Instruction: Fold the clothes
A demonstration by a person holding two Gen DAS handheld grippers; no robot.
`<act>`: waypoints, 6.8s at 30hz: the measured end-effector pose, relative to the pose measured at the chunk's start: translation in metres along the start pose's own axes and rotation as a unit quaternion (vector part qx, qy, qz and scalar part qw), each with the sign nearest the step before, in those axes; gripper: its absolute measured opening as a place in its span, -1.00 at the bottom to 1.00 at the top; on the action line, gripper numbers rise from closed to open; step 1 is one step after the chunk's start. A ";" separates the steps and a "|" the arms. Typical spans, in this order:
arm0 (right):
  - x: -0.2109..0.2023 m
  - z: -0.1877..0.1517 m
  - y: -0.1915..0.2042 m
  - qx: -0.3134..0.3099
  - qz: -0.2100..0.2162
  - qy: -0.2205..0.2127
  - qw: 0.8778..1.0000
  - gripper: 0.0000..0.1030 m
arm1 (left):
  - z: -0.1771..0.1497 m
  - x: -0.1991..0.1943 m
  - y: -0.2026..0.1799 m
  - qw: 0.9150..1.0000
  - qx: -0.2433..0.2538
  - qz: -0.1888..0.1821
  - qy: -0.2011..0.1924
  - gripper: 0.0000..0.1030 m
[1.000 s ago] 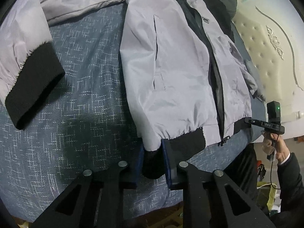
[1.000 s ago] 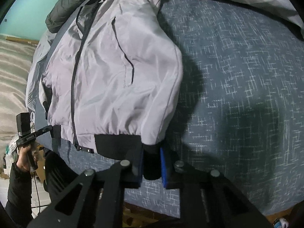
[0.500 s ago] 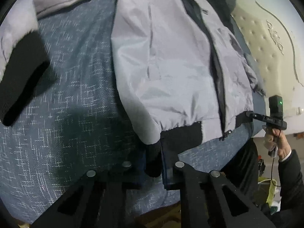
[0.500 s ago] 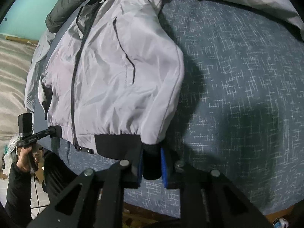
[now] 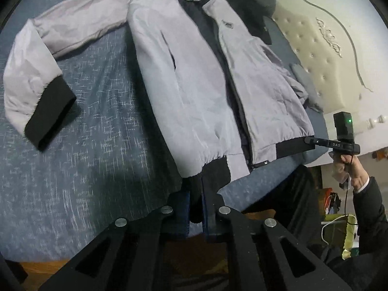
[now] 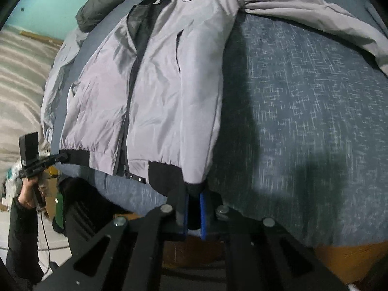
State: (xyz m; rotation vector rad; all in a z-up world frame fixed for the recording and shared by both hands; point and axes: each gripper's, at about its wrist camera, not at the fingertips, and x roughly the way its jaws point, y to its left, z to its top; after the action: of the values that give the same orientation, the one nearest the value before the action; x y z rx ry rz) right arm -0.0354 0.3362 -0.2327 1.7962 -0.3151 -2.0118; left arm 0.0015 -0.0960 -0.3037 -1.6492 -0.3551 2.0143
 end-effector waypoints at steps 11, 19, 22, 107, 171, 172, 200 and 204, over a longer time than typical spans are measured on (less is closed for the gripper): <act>0.019 -0.018 -0.013 0.006 -0.048 0.043 0.998 -0.76 | -0.009 0.021 0.039 0.997 -0.056 0.033 0.030 -0.76; -0.043 0.020 -0.014 0.009 -0.073 -0.040 0.996 -0.46 | 0.046 -0.041 0.050 0.995 -0.050 0.070 -0.057 -0.47; -0.049 0.057 -0.005 0.010 -0.056 -0.070 0.996 -0.39 | 0.088 -0.043 0.044 0.993 -0.044 0.062 -0.089 -0.47; 0.163 0.327 0.108 -0.139 -0.192 -0.081 0.968 -0.63 | 0.199 0.068 0.046 0.968 -0.006 0.051 -0.245 -0.35; 0.129 0.325 0.099 -0.087 -0.101 -0.155 0.979 -0.83 | 0.191 0.058 0.056 0.966 -0.018 0.030 -0.254 -0.34; 0.131 0.326 0.102 -0.092 -0.100 -0.151 0.979 -0.82 | 0.191 0.058 0.056 0.967 -0.018 0.030 -0.254 -0.34; 0.193 0.349 0.138 -0.100 -0.086 -0.114 0.985 -0.95 | 0.188 0.057 0.060 0.966 -0.025 0.029 -0.256 -0.34; 0.193 0.349 0.136 -0.089 -0.086 -0.125 0.984 -0.95 | 0.187 0.057 0.061 0.966 -0.027 0.030 -0.256 -0.34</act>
State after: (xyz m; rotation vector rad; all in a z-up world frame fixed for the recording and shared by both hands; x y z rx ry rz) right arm -0.3711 0.0900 -0.2965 1.5098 -0.0499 -2.3102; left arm -0.2006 -0.0947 -0.3389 -1.1540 -0.5487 2.4828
